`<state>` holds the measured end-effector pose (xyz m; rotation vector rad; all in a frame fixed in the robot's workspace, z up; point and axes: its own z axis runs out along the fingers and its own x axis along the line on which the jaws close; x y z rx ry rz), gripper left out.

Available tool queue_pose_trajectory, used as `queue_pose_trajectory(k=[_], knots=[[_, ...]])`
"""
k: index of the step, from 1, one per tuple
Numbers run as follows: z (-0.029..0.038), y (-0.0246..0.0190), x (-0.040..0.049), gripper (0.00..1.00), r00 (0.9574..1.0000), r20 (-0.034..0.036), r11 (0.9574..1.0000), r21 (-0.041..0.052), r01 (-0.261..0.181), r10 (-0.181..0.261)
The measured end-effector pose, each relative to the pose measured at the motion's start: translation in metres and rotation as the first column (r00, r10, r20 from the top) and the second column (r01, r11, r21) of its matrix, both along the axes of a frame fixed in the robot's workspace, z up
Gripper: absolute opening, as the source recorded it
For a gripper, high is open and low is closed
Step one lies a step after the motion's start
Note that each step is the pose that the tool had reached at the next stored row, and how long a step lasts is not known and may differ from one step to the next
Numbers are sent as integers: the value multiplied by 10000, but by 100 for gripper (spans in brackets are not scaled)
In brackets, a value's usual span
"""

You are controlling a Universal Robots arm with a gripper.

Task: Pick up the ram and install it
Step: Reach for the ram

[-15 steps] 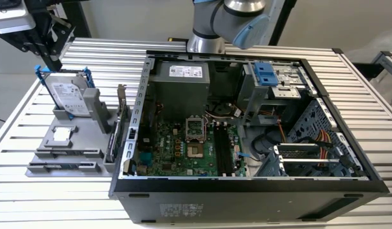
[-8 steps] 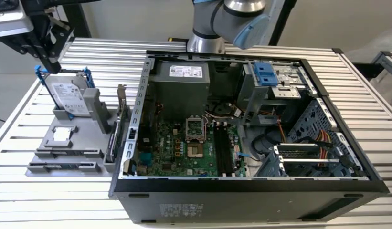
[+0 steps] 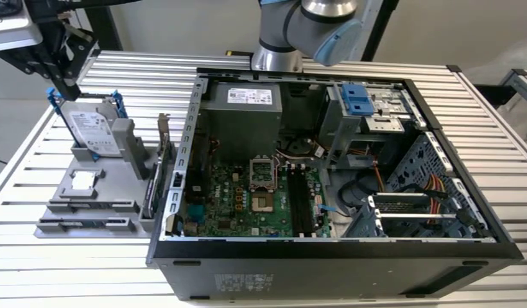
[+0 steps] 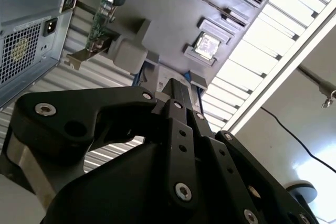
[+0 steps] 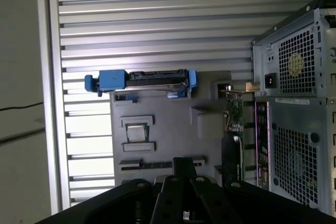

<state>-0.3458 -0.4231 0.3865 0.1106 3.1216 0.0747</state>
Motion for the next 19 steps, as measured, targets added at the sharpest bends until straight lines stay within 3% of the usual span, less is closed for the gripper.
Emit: queue_pose_trajectory(k=[2,3,4,19], knots=[[-2,-3,-1,0,10000,1,10000,1,1,-1],[-34,-38,-4,0,10000,1,10000,1,1,-1],[-52,-43,-8,0,10000,1,10000,1,-1,1],[-56,-75,-8,0,10000,1,10000,1,1,-1]])
